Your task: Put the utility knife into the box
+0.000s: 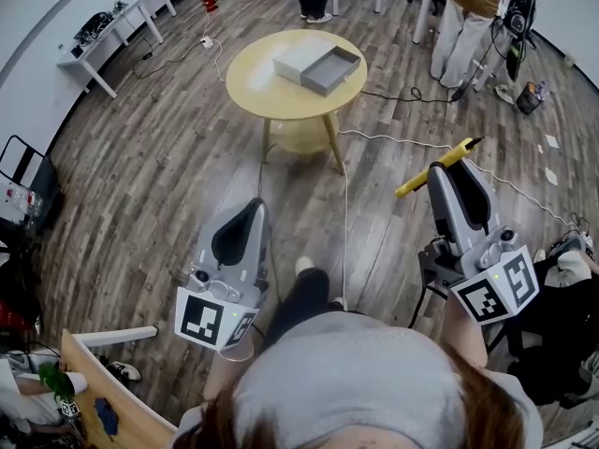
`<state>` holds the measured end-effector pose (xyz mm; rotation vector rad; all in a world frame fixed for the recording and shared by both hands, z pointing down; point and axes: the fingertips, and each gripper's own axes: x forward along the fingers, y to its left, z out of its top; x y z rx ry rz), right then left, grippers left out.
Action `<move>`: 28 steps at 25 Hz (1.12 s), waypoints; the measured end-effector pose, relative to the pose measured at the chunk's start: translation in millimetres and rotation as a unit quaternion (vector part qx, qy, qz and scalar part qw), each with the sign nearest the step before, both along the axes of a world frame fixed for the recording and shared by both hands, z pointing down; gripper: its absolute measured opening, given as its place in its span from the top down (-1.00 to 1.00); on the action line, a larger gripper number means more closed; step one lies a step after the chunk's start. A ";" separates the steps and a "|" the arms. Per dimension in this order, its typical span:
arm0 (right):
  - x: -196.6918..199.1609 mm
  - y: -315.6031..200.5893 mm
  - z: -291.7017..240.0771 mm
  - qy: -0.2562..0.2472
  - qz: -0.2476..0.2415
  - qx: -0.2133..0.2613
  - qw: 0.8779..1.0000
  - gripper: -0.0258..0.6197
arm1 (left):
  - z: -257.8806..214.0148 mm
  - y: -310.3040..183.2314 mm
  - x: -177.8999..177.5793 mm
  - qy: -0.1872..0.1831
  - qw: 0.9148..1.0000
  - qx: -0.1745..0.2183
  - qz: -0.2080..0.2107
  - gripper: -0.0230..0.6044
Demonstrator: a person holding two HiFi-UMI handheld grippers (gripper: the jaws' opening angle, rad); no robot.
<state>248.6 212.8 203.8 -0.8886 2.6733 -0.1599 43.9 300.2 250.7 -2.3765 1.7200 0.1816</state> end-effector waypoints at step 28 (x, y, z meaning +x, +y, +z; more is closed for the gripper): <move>-141.6 -210.1 0.7 0.006 0.017 0.004 1.000 0.55 | 0.6 -234.8 -125.7 -0.011 0.998 -0.003 0.058 0.92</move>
